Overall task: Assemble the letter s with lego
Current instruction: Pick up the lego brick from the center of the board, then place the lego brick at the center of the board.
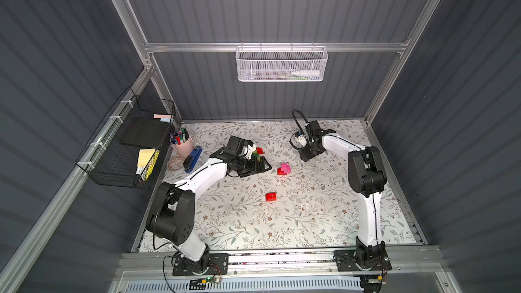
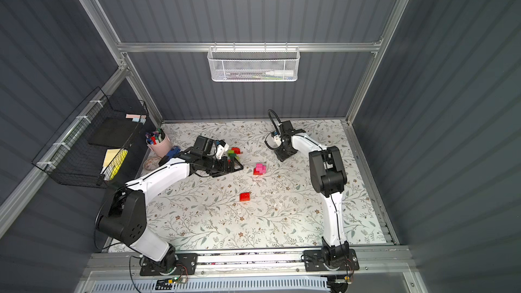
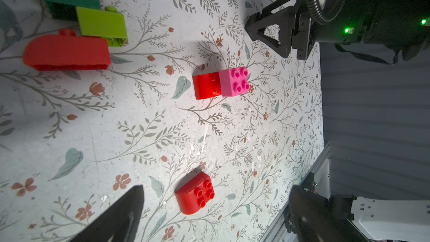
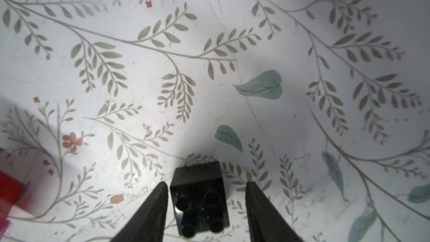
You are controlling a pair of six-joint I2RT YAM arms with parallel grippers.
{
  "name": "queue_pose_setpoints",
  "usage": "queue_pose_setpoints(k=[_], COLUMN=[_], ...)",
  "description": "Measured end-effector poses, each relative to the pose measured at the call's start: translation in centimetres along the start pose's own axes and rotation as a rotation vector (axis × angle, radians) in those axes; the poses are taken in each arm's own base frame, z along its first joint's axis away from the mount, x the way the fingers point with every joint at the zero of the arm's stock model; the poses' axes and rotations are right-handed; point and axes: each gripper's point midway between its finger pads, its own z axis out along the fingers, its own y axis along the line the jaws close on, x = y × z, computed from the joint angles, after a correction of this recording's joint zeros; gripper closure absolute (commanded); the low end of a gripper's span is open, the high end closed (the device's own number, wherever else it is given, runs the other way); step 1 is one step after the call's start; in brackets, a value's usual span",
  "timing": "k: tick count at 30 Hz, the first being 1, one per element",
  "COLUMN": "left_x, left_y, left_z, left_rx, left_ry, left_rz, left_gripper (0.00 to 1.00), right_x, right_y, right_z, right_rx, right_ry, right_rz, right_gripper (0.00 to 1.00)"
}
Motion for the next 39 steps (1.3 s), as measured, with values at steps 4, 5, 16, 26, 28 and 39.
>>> queue_pose_setpoints(k=[4, 5, 16, 26, 28, 39], left_x=[0.0, 0.0, 0.4, 1.3, 1.4, 3.8], left_y=[0.0, 0.0, 0.4, 1.3, 1.1, 0.9], left_z=[0.0, 0.0, -0.2, -0.7, -1.2, -4.2], left_rx=[0.0, 0.0, -0.016, -0.07, -0.072, -0.097], left_ry=[0.001, 0.001, 0.018, 0.045, 0.039, 0.026], left_rz=[-0.001, -0.001, -0.011, 0.013, 0.031, 0.144], left_gripper=[0.0, 0.01, 0.0, 0.01, 0.0, 0.0], right_x=[-0.1, -0.1, 2.2, 5.5, 6.1, 4.0], right_y=[-0.1, -0.1, 1.6, 12.0, 14.8, 21.6], right_z=[0.4, 0.3, -3.6, -9.3, -9.1, -5.8], right_rx=[0.0, 0.0, -0.031, -0.216, -0.267, -0.427], right_ry=[0.003, 0.003, -0.011, -0.102, -0.094, -0.074], right_rz=[-0.018, -0.021, -0.034, -0.245, -0.318, -0.559], right_gripper=[0.68, 0.7, 0.75, 0.74, 0.74, 0.73])
